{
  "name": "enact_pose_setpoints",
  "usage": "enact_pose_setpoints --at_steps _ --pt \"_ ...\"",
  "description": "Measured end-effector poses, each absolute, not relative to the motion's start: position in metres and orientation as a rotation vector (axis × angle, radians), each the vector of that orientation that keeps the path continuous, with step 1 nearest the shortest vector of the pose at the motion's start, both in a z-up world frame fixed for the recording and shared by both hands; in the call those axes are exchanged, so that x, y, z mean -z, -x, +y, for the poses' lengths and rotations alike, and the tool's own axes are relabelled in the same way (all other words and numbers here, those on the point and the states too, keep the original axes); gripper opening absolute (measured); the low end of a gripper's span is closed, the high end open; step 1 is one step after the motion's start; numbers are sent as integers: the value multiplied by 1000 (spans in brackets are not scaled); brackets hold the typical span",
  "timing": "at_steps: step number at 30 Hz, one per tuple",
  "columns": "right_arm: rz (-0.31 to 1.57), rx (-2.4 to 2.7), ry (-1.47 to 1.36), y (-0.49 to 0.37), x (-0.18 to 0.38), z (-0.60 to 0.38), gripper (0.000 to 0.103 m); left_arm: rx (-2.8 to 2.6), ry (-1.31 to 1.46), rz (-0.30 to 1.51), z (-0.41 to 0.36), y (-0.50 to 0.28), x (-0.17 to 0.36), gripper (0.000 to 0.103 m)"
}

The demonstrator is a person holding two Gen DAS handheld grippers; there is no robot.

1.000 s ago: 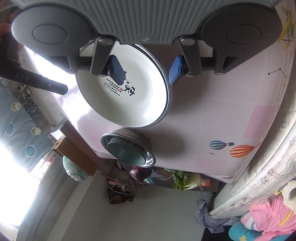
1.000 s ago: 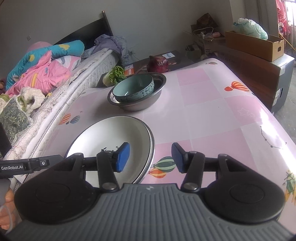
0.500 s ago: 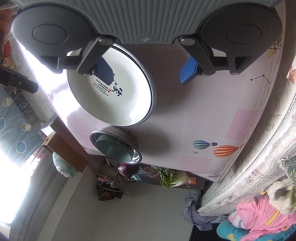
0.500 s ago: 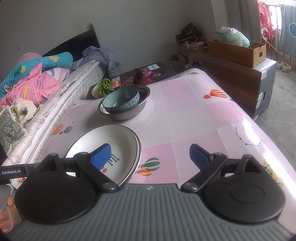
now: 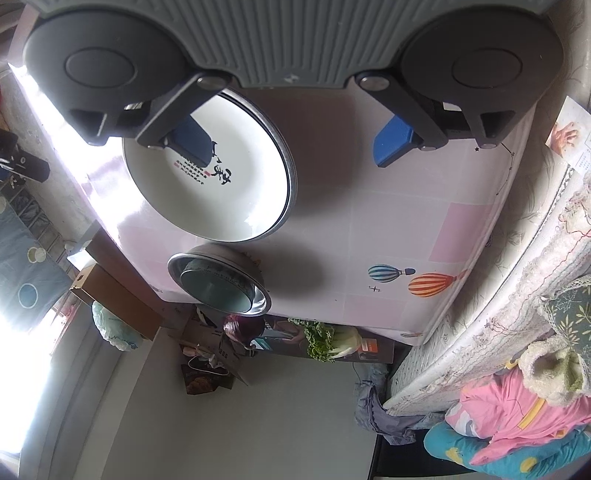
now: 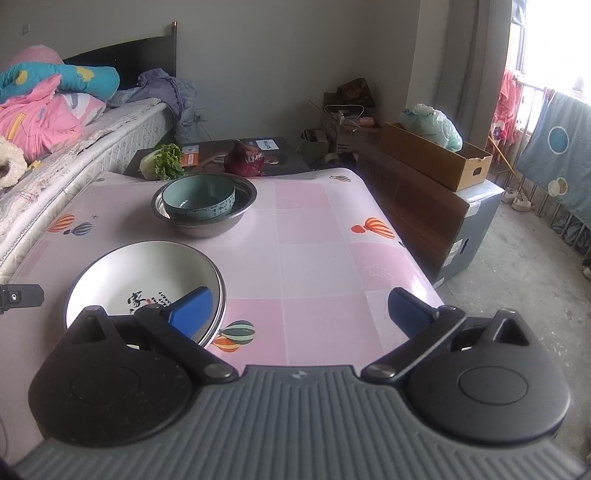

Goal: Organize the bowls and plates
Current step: 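Move both grippers to the stainless bowl holding the teal bowl and grip its rim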

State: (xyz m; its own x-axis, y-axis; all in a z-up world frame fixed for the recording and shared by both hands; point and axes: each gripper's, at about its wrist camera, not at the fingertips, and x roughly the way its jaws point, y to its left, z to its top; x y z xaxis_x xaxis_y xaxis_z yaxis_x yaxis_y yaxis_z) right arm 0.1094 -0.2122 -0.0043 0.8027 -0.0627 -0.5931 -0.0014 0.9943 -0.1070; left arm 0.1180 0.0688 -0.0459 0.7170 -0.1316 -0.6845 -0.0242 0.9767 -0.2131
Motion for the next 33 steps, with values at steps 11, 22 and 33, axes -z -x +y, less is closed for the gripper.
enact_pose_setpoints --at_steps 11,22,33 --pt "594 -65 -16 -130 -31 -241 102 46 154 719 72 -149 20 97" --pt "673 -170 -192 -243 -22 -268 100 79 110 786 59 -260 18 86" --pt "829 -233 -202 -361 38 -241 71 111 208 924 57 -356 51 52"
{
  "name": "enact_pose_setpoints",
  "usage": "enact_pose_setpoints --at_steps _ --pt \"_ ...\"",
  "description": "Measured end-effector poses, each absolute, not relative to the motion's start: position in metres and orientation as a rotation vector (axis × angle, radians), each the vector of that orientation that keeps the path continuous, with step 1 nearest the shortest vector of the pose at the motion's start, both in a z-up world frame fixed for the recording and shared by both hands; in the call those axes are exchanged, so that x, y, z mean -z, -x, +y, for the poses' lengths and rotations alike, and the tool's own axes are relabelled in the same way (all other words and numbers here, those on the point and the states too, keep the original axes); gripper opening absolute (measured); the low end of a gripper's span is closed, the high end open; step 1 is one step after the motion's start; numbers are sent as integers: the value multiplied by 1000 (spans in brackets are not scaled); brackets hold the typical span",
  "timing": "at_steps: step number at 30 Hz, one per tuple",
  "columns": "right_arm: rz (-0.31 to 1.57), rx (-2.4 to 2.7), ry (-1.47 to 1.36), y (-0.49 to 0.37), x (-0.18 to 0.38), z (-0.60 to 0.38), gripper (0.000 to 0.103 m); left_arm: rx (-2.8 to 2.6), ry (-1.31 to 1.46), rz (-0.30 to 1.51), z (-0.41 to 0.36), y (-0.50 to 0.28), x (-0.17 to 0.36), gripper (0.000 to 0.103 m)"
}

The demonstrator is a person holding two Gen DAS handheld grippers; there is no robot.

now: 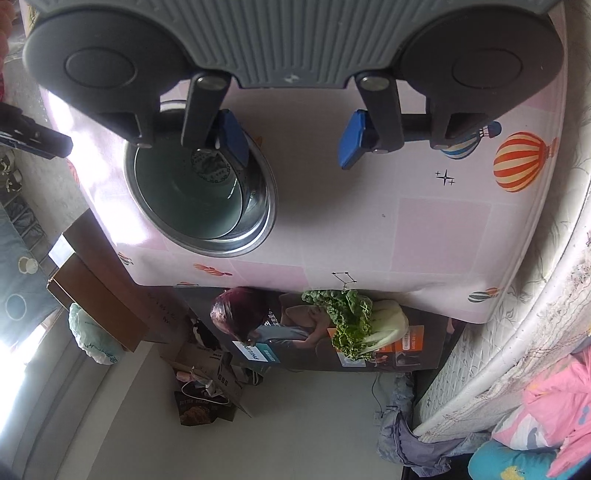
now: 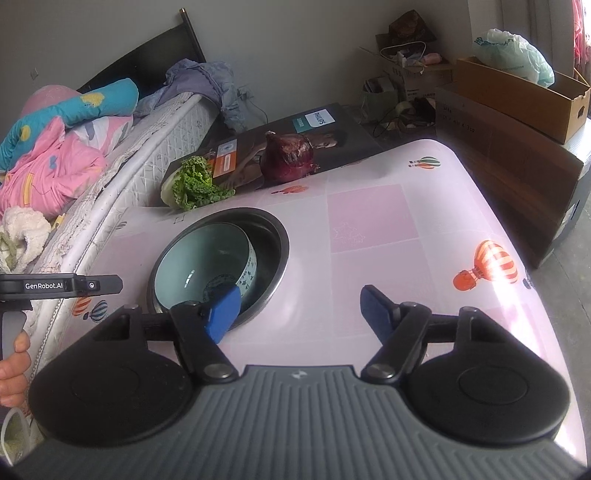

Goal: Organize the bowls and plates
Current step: 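Move both grippers to the stainless bowl holding the teal bowl and grip its rim, then lift the teal bowl stack with both grippers and carry it onto the white plate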

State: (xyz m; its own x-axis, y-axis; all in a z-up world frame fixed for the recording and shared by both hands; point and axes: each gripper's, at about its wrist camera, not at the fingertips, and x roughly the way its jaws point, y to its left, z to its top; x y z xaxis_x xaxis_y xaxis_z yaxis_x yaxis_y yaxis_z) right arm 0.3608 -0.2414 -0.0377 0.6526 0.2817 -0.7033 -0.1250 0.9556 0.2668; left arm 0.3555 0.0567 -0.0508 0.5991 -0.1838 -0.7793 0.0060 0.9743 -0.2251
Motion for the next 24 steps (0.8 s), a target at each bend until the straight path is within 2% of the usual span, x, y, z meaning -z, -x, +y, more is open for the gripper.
enact_pose_setpoints --at_steps 5,7,12,15,19,24 --pt "871 -261 -226 -390 59 -231 62 125 222 962 53 -377 67 41" --pt "876 -269 -230 -397 63 -229 55 126 226 972 53 -382 71 40" --pt "901 -284 -232 -414 73 -223 46 142 237 984 50 -394 79 39" --pt "926 -284 -247 -421 81 -224 35 145 250 997 49 -399 84 37" --pt "939 -306 -290 -430 87 -222 24 156 275 1017 49 -407 90 31" --pt "971 -317 -299 -440 95 -215 18 160 267 1027 44 -414 95 26"
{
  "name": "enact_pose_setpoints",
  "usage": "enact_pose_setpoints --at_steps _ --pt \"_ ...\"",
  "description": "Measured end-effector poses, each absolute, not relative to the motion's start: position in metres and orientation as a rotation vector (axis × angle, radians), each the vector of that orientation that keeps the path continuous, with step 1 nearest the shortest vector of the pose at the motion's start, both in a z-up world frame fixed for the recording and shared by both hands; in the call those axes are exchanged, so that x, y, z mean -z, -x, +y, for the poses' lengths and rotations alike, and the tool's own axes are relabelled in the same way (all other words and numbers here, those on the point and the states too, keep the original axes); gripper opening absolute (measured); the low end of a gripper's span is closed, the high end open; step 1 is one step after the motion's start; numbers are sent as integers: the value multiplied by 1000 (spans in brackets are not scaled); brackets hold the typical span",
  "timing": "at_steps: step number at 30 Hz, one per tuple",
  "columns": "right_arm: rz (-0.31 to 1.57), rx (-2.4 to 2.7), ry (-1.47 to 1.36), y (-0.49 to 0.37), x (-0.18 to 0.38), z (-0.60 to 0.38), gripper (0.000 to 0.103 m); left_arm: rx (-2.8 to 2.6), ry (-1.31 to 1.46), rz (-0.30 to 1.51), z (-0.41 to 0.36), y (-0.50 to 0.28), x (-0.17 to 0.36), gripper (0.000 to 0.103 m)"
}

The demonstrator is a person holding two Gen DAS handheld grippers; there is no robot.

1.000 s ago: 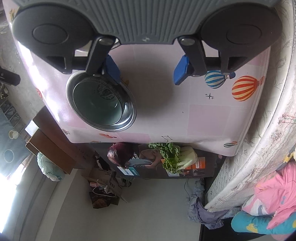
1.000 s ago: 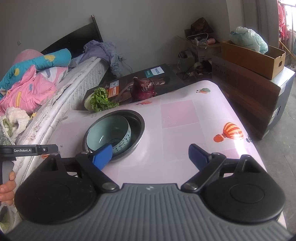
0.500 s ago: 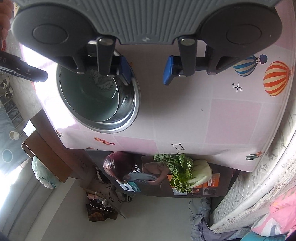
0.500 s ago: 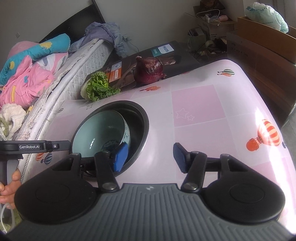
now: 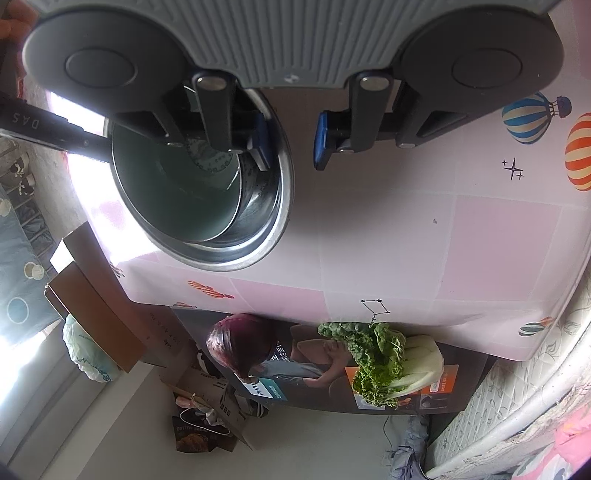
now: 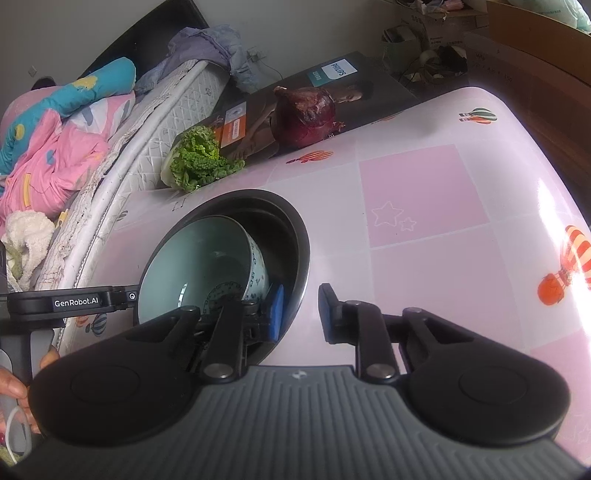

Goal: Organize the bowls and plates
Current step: 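Lift the teal bowl stack with both grippers and carry it onto the white plate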

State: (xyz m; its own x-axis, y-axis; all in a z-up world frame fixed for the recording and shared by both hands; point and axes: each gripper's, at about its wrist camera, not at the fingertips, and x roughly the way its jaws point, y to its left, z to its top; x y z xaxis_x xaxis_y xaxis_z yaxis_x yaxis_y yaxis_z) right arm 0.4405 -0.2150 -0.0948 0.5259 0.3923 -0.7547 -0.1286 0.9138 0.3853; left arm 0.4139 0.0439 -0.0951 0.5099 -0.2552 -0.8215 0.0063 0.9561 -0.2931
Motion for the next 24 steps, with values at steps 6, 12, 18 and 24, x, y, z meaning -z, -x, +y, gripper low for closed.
enact_pose_setpoints --at_steps 6,12,18,24 --pt "1003 -336 -338 -448 108 -210 15 162 268 1030 43 -417 99 25" --pt "998 -335 -349 -453 113 -207 14 161 247 1018 40 -417 99 22" --pt "982 -334 -360 -454 115 -207 14 159 212 1000 35 -415 99 20" --pt "966 -339 -346 -453 115 -205 11 152 153 972 25 -410 96 12"
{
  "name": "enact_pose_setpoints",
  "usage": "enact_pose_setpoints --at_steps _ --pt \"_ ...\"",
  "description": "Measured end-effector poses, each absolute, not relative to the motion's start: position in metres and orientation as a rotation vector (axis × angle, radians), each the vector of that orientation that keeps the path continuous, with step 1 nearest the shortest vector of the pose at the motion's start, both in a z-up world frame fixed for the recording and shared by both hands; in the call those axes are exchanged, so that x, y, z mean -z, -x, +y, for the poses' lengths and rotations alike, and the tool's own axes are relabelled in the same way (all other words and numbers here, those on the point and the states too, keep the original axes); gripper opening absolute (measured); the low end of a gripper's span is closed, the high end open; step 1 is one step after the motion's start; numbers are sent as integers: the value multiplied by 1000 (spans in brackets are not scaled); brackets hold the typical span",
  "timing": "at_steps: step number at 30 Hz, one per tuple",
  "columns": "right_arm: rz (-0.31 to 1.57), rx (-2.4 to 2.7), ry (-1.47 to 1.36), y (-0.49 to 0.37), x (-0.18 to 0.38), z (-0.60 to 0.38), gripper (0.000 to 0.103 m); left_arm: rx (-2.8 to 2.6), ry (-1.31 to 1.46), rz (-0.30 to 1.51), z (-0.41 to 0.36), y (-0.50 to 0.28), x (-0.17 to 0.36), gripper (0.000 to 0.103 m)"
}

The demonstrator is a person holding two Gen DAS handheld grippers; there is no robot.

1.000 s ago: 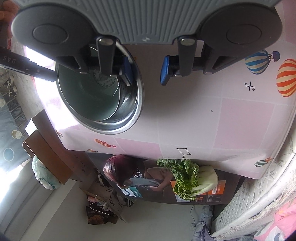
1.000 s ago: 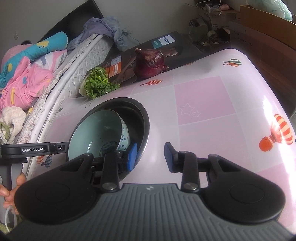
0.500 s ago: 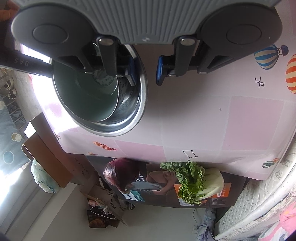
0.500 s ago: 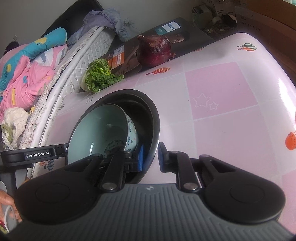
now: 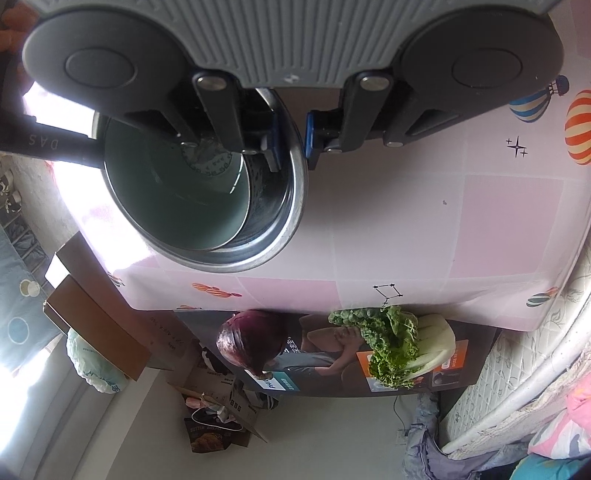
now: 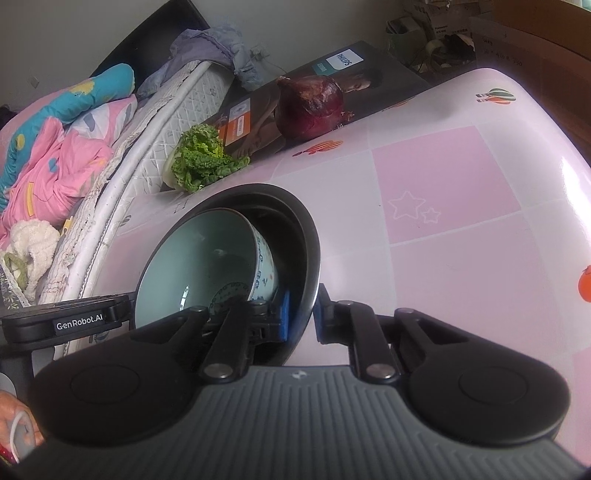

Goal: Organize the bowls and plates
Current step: 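Lift the teal bowl stack with both grippers and carry it onto the white plate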

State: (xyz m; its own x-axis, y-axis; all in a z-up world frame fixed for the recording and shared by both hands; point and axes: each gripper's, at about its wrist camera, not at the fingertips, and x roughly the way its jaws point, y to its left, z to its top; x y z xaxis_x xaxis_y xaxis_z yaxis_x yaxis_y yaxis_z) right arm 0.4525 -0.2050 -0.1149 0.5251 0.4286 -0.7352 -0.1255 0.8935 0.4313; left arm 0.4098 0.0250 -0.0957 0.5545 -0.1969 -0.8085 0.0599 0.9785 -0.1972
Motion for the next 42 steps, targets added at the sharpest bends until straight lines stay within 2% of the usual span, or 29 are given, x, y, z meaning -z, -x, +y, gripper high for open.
enact_pose_setpoints --at_steps 27,34,42 --pt "973 -330 -378 -444 98 -215 11 140 100 954 13 -399 81 13" --pt "947 -329 -377 -422 68 -215 11 144 95 921 12 -379 54 13" --pt "917 -334 -368 -363 18 -216 11 161 108 873 13 -322 9 13"
